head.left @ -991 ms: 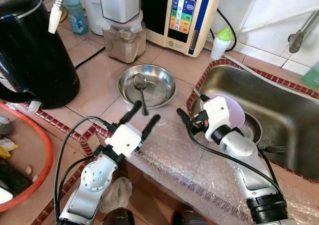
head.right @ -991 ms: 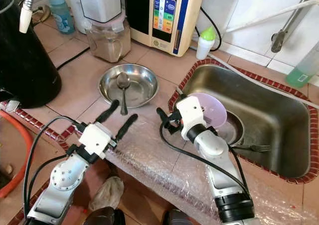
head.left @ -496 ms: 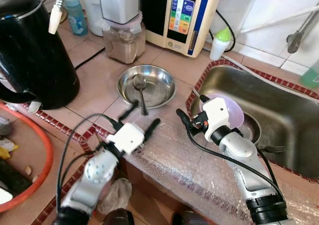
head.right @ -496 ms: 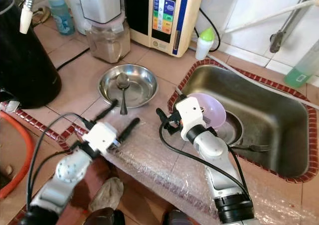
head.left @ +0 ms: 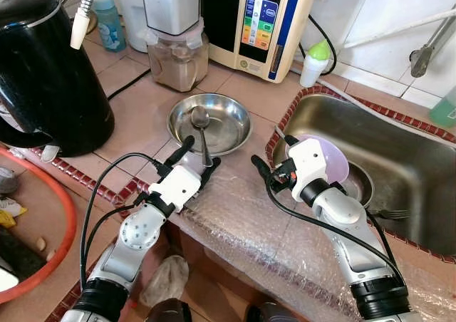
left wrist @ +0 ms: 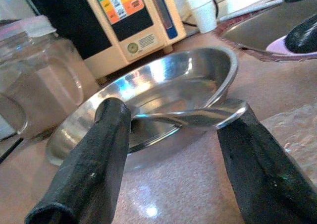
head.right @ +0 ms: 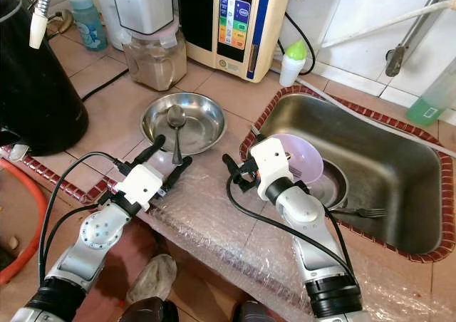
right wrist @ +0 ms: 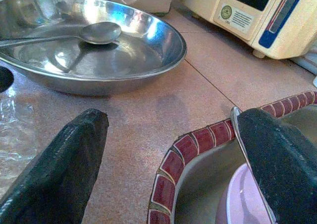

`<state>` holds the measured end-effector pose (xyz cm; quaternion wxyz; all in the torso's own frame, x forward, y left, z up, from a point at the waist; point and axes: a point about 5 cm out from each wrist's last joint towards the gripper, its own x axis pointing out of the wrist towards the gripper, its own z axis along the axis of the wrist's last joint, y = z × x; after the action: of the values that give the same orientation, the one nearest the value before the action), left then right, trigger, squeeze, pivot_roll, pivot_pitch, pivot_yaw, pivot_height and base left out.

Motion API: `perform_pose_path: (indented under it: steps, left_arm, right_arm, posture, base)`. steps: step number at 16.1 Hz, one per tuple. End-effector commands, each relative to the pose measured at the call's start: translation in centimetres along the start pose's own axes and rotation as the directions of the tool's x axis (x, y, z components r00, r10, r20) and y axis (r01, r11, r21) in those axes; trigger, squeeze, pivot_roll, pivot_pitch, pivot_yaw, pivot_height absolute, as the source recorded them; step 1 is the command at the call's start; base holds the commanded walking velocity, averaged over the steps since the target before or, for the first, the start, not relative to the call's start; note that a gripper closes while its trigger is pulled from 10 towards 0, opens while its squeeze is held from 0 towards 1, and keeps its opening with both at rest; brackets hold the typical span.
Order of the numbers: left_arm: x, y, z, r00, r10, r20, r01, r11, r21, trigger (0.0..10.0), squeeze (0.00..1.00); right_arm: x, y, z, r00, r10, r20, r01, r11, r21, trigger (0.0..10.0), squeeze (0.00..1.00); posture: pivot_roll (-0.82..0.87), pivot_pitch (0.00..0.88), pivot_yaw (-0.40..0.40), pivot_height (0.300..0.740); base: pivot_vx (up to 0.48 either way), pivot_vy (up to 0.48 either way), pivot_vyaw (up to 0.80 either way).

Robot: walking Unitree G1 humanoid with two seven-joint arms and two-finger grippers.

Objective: Kitchen organization

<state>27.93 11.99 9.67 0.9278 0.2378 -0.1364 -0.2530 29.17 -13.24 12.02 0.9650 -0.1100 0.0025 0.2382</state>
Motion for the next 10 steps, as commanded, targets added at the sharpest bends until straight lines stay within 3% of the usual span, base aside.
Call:
perform_pose_path:
  steps: [1, 10]
  left_arm:
    - [0.0, -0.7, -0.3, 0.999, -0.047, -0.005, 0.047, 0.999, -0.003, 0.0, 0.0]
    - [1.7, -1.3, -0.1, 0.99, -0.14, 0.028, 0.14, 0.99, 0.005, 0.0, 0.0]
  right_arm:
    - [0.0, -0.2, 0.1, 1.0, -0.01, 0.004, 0.011, 1.0, -0.011, 10.0, 0.0]
    - [-0.2, -0.3, 0.1, 1.0, -0.022, 0.007, 0.022, 1.0, -0.007, 10.0, 0.0]
  posture:
    - [-0.01, 0.073, -0.047, 0.74]
    - [-0.03, 0.076, -0.03, 0.74]
  base:
    - [0.0, 0.0, 0.0]
    - [0.0, 0.0, 0.0]
